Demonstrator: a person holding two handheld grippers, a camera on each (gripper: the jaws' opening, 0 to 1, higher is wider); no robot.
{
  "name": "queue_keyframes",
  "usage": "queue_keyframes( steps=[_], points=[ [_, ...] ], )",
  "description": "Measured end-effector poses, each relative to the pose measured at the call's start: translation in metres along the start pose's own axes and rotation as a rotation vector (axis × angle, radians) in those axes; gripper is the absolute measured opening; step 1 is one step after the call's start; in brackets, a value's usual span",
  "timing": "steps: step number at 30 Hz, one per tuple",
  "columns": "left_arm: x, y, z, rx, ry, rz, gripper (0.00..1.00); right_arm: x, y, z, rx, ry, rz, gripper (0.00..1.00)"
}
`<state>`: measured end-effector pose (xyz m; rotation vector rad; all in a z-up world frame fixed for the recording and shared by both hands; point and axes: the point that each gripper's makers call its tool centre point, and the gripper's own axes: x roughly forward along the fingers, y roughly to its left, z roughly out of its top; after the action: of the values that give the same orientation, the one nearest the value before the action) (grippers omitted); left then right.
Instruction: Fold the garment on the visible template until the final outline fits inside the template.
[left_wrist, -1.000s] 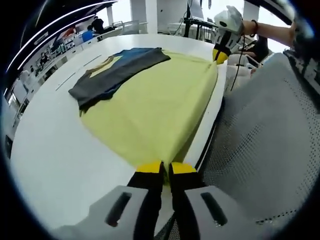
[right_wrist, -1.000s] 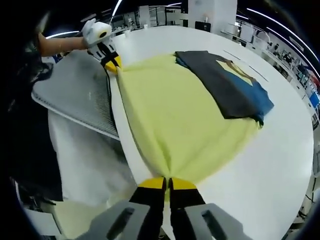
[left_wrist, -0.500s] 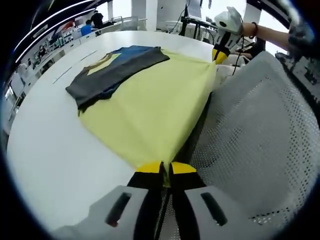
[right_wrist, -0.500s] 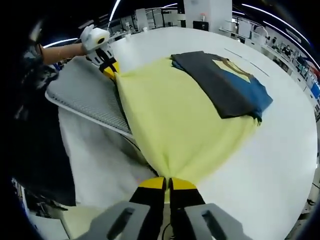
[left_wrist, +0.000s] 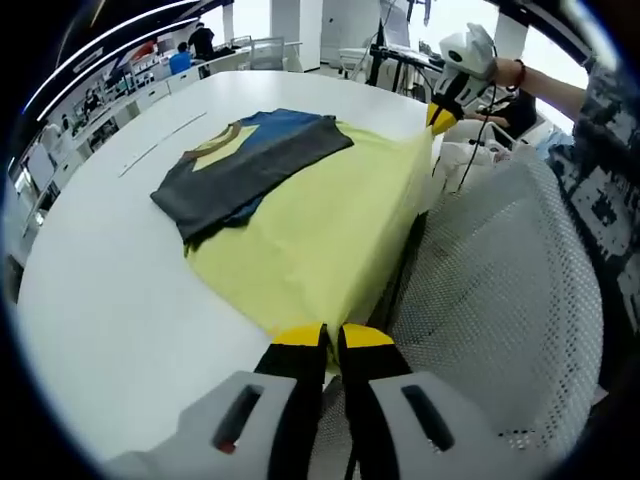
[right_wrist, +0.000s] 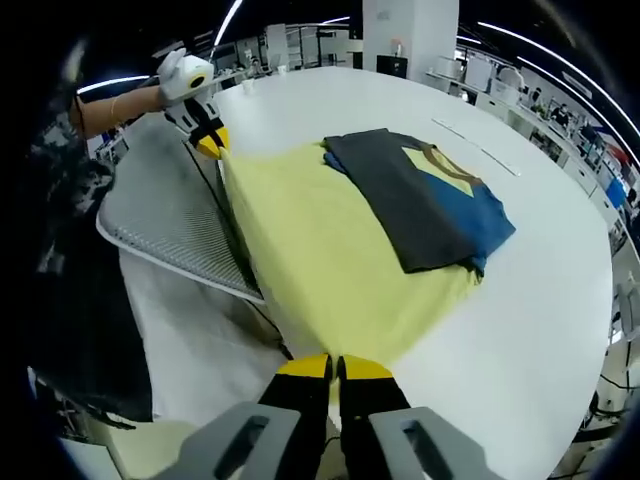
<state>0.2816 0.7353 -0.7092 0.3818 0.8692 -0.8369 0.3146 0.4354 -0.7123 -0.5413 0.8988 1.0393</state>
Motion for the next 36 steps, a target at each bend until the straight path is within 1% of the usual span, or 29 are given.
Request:
queue_keyframes(
  steps=[4,9,11,13,17,20,24,27,30,34,36],
  points=[
    [-0.004,0.013,0.013,-0.010,-0.026,0.037,0.02,-0.004,-0.009,0.009,0.001,-0.018,-0.024,0.00],
    [-0.008,0.025,0.025,-0.015,-0.055,0.069,0.02,-0.007,-0.023,0.022,-0.006,-0.036,-0.061,0.00],
    [-0.010,0.031,0.031,-0.018,-0.067,0.086,0.02,-0.009,-0.030,0.028,0.008,-0.044,-0.074,0.00],
    [-0.011,0.038,0.037,0.007,-0.076,0.121,0.02,-0.010,-0.039,0.034,0.015,-0.053,-0.087,0.00],
    [-0.013,0.046,0.047,0.039,-0.078,0.153,0.02,-0.014,-0.050,0.047,0.017,-0.068,-0.108,0.00],
    [-0.014,0.055,0.054,0.036,-0.091,0.171,0.02,-0.018,-0.061,0.059,0.006,-0.084,-0.132,0.00],
    [-0.016,0.070,0.064,0.028,-0.109,0.215,0.02,-0.020,-0.072,0.071,-0.009,-0.096,-0.149,0.00],
    [-0.017,0.078,0.072,0.047,-0.120,0.243,0.02,-0.020,-0.080,0.078,-0.025,-0.097,-0.164,0.00],
    [-0.017,0.087,0.080,0.040,-0.132,0.259,0.02,-0.021,-0.088,0.084,-0.034,-0.103,-0.178,0.00],
    [-0.017,0.100,0.089,0.051,-0.142,0.291,0.02,-0.021,-0.099,0.093,-0.020,-0.120,-0.196,0.00],
    [-0.019,0.108,0.096,0.037,-0.162,0.308,0.02,-0.021,-0.104,0.097,-0.014,-0.127,-0.209,0.00]
  ],
)
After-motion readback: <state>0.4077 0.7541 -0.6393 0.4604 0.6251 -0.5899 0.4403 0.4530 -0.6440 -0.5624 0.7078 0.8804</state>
